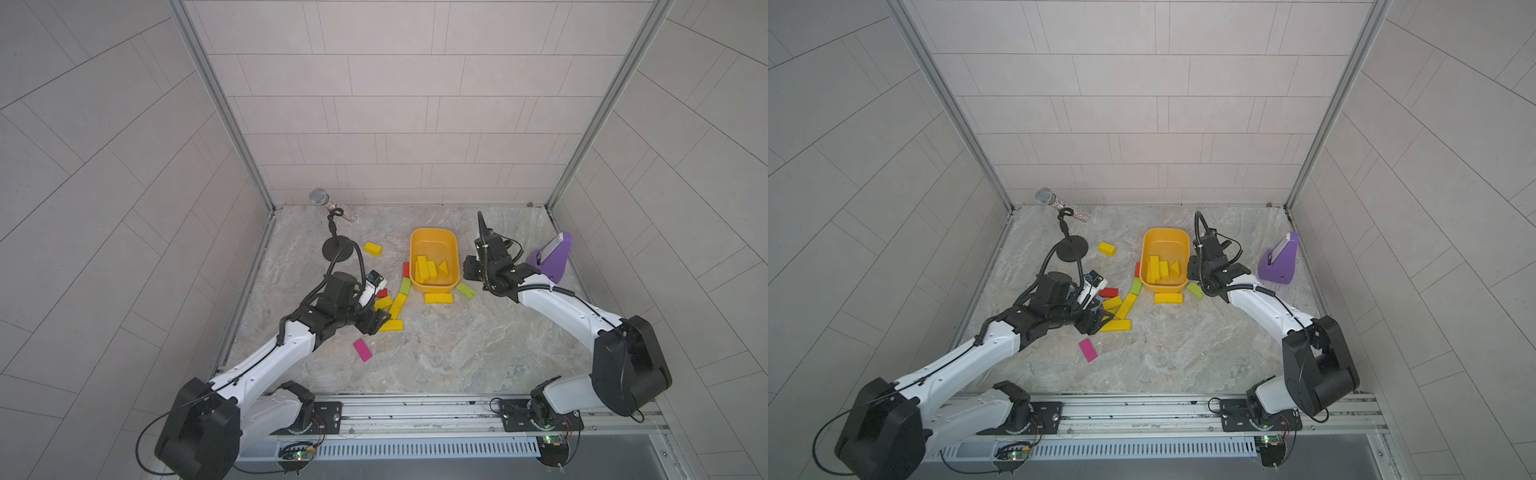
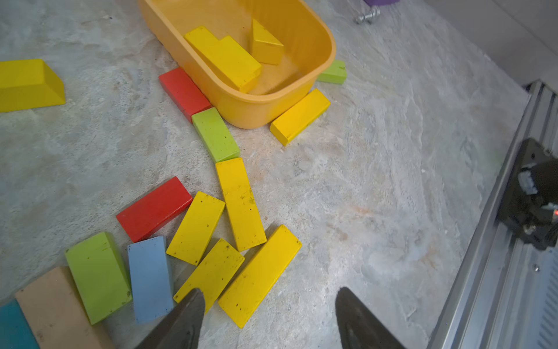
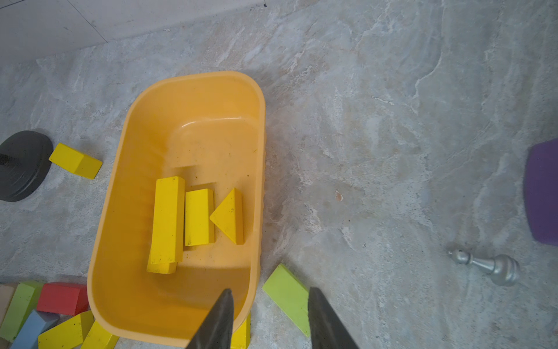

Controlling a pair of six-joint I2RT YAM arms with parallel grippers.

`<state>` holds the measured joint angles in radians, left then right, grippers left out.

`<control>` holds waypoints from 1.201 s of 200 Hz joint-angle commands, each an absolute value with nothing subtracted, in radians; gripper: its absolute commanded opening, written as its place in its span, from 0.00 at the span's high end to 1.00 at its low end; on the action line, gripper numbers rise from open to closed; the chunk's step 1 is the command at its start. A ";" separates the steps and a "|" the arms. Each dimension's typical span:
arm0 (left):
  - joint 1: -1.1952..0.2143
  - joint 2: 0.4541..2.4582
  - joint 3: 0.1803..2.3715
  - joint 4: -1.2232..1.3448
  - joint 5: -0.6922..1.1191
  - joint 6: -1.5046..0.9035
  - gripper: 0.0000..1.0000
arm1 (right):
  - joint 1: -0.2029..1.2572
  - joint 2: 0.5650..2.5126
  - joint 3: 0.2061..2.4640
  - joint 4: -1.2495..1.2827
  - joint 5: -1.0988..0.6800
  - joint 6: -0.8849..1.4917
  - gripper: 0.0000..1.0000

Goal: Pick out the yellow building blocks
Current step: Pick up the building block from the center of the board.

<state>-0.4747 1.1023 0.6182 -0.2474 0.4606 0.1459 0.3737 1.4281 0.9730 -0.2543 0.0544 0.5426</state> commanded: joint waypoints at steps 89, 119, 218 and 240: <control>-0.615 1.463 0.865 -0.549 0.322 0.717 0.42 | 0.368 1.386 0.944 -0.255 0.058 0.549 0.58; -0.635 1.555 0.913 -0.542 0.257 0.723 0.44 | 0.369 1.376 0.939 -0.255 0.063 0.548 0.57; -0.684 1.709 0.992 -0.578 0.235 0.713 0.48 | 0.364 1.368 0.933 -0.252 0.070 0.546 0.57; -0.686 1.725 1.007 -0.626 0.271 0.711 0.47 | 0.363 1.369 0.933 -0.252 0.068 0.546 0.57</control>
<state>-0.6811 1.7065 0.9764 -0.5442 0.2287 0.6891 0.3698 1.3945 0.9409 -0.2504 0.0502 0.5426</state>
